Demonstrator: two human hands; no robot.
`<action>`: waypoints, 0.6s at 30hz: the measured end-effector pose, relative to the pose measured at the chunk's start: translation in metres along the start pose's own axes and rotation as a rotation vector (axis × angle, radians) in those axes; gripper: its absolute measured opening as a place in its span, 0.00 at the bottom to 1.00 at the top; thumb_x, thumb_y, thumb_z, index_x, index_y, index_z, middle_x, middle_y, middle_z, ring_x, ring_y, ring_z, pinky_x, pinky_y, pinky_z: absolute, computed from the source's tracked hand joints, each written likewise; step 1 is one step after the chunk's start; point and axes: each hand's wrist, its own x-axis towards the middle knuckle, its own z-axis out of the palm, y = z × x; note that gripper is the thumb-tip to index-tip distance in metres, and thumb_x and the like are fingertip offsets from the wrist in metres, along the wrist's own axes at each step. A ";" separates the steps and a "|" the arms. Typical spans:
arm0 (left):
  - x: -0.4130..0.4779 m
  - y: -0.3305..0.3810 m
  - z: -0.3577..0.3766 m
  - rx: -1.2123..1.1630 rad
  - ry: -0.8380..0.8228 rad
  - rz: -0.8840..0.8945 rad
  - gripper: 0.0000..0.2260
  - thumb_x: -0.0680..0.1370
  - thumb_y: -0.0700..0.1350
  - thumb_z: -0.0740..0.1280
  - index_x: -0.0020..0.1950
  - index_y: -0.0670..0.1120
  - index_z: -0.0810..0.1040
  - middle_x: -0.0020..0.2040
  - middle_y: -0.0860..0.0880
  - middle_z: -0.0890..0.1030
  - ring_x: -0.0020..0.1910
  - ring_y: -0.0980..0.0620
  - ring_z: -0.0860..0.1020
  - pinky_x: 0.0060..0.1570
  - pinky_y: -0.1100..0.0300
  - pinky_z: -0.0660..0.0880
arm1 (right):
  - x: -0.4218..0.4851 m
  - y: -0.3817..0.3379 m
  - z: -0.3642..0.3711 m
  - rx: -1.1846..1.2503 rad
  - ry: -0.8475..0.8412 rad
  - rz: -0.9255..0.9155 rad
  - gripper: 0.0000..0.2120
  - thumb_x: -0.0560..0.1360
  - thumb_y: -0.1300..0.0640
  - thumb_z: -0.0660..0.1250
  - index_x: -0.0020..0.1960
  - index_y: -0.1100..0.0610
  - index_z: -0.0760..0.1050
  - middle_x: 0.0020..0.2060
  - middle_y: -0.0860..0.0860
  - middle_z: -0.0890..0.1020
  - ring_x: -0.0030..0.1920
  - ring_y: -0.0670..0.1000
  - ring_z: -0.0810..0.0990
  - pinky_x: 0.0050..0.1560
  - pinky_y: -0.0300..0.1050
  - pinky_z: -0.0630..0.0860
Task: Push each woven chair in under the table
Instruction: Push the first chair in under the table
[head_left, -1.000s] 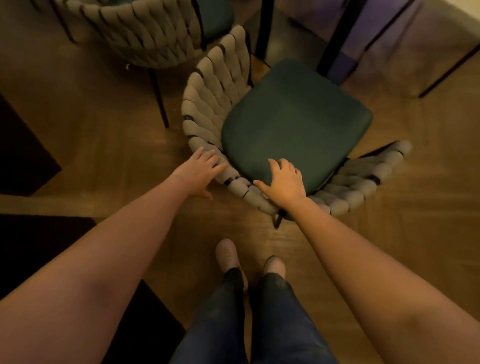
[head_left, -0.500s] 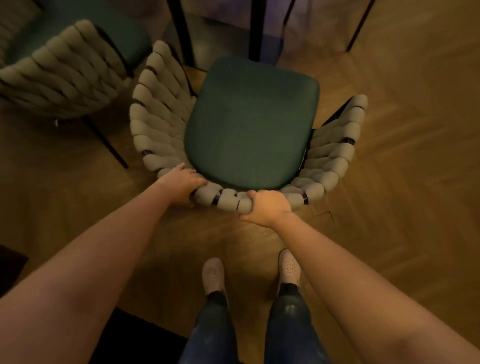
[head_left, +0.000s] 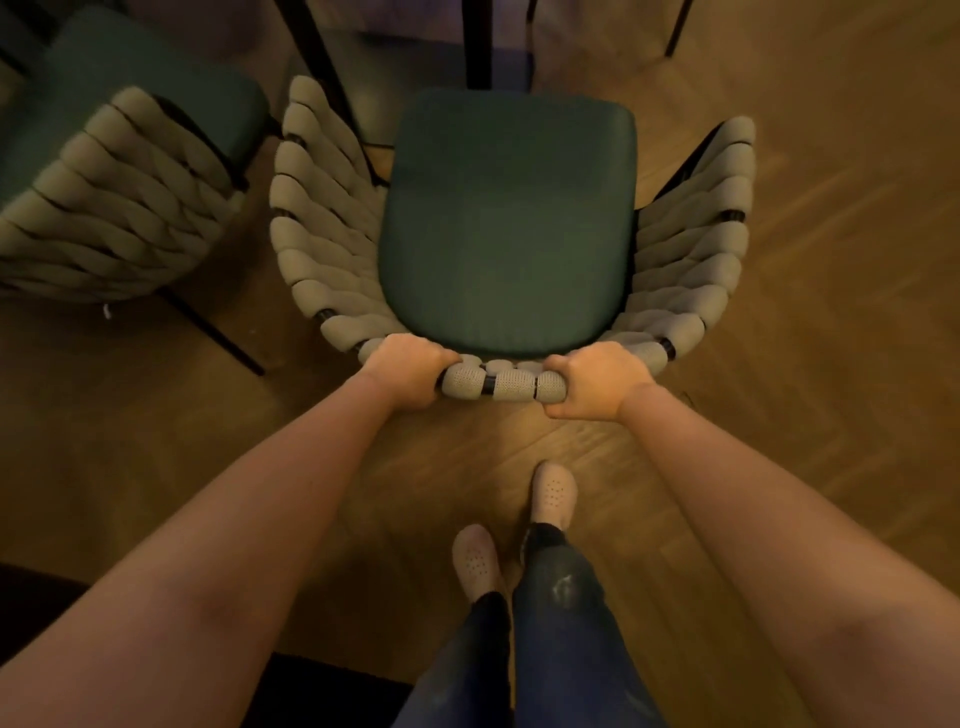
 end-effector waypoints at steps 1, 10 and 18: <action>0.006 -0.003 -0.004 -0.016 0.005 -0.005 0.19 0.77 0.49 0.66 0.68 0.56 0.72 0.57 0.52 0.81 0.54 0.52 0.79 0.56 0.55 0.77 | 0.006 0.004 -0.004 -0.007 0.004 -0.006 0.22 0.71 0.38 0.64 0.58 0.51 0.75 0.43 0.51 0.82 0.45 0.55 0.82 0.40 0.45 0.73; 0.058 -0.036 -0.037 -0.065 0.000 -0.034 0.19 0.76 0.48 0.69 0.66 0.55 0.73 0.56 0.53 0.81 0.54 0.53 0.79 0.59 0.54 0.75 | 0.060 0.043 -0.031 0.002 0.023 -0.033 0.19 0.71 0.39 0.64 0.54 0.52 0.76 0.40 0.49 0.82 0.42 0.53 0.82 0.39 0.44 0.74; 0.092 -0.061 -0.069 -0.076 0.019 -0.029 0.19 0.77 0.48 0.68 0.68 0.54 0.73 0.57 0.52 0.81 0.55 0.52 0.78 0.60 0.54 0.74 | 0.106 0.072 -0.059 -0.019 0.037 -0.075 0.18 0.72 0.39 0.64 0.54 0.50 0.76 0.35 0.46 0.77 0.39 0.50 0.80 0.35 0.41 0.68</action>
